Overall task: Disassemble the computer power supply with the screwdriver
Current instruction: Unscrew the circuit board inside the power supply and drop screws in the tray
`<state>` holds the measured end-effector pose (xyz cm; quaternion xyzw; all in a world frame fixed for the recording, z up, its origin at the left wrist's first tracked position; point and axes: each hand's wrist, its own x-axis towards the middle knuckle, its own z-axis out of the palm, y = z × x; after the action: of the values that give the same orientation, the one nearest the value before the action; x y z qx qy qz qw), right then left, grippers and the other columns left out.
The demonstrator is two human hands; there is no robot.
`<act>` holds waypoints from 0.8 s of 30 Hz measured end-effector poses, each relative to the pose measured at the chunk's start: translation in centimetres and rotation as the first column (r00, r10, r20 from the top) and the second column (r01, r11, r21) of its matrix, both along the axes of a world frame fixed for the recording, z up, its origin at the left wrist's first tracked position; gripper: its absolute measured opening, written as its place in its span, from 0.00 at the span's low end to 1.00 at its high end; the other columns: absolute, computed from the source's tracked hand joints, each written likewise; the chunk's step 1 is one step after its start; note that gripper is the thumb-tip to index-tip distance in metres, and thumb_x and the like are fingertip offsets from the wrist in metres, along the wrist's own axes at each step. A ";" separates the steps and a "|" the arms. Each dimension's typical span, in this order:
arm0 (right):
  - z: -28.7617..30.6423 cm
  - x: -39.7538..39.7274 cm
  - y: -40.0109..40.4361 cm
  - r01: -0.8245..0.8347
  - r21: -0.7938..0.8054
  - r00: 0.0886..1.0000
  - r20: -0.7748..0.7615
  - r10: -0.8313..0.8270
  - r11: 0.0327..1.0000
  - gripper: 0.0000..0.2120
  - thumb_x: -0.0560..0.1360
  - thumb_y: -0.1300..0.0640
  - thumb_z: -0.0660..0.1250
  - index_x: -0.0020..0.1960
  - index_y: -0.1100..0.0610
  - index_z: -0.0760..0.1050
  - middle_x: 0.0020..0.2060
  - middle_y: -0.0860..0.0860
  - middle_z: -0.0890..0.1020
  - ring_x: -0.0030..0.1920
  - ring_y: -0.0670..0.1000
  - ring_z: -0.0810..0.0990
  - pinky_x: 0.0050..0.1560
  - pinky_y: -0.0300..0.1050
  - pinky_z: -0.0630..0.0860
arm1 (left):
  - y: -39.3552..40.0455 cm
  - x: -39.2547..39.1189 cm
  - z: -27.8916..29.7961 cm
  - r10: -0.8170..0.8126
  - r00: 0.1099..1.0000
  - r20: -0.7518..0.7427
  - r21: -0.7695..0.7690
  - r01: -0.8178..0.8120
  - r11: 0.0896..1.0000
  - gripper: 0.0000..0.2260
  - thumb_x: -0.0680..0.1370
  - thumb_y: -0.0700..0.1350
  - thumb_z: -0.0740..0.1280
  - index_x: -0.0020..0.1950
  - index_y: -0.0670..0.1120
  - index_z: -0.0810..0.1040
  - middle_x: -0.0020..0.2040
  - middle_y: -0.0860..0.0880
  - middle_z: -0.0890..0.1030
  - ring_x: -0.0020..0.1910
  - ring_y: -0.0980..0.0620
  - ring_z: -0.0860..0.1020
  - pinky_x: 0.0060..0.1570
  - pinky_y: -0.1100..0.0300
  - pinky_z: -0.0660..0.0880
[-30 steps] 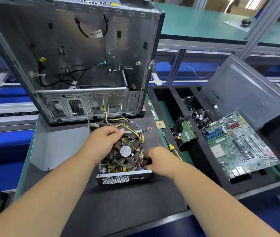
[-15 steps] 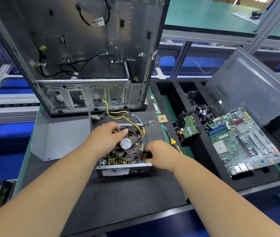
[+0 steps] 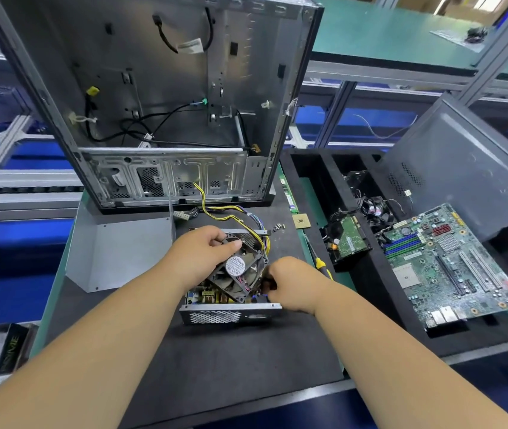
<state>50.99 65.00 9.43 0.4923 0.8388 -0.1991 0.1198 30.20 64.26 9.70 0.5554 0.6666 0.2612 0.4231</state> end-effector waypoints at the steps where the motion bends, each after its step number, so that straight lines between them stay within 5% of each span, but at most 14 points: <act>1: -0.1 0.1 0.0 0.010 -0.011 1.000 0.001 -0.010 1.000 0.17 0.73 0.60 0.66 0.31 0.56 0.61 0.28 0.52 0.66 0.31 0.55 0.67 0.28 0.43 0.59 | 0.0 0.0 0.0 0.000 1.000 0.002 0.001 0.000 1.000 0.11 0.75 0.59 0.70 0.46 0.53 0.78 0.39 0.55 0.77 0.39 0.56 0.75 0.38 0.59 0.68; 12: -0.1 -0.1 0.1 0.028 -0.028 0.999 0.023 -0.027 0.999 0.17 0.73 0.59 0.67 0.30 0.56 0.62 0.27 0.52 0.67 0.28 0.49 0.65 0.27 0.42 0.59 | -0.2 0.0 -0.4 -0.009 1.000 -0.002 0.024 0.009 1.000 0.10 0.74 0.59 0.71 0.45 0.54 0.78 0.41 0.54 0.77 0.39 0.56 0.75 0.39 0.60 0.70; 19: -0.4 -0.2 -0.3 0.079 -0.040 0.997 -0.007 -0.079 0.996 0.12 0.74 0.58 0.67 0.35 0.59 0.69 0.31 0.55 0.72 0.35 0.58 0.72 0.31 0.44 0.64 | -0.1 0.1 -0.8 -0.009 1.000 -0.006 0.042 0.010 0.999 0.10 0.74 0.59 0.71 0.46 0.54 0.78 0.41 0.54 0.77 0.40 0.57 0.75 0.39 0.61 0.70; 24: 0.3 -0.6 -0.4 0.111 -0.068 0.994 0.012 -0.110 0.992 0.12 0.73 0.59 0.66 0.33 0.60 0.68 0.28 0.55 0.68 0.32 0.57 0.68 0.27 0.43 0.62 | 0.0 0.1 -1.1 -0.025 0.999 -0.020 0.047 0.026 0.999 0.10 0.73 0.59 0.72 0.45 0.54 0.78 0.40 0.55 0.77 0.38 0.58 0.75 0.37 0.63 0.69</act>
<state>50.37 64.61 9.74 0.5342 0.8025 -0.2323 0.1288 30.25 64.29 8.57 0.5761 0.6573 0.2659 0.4067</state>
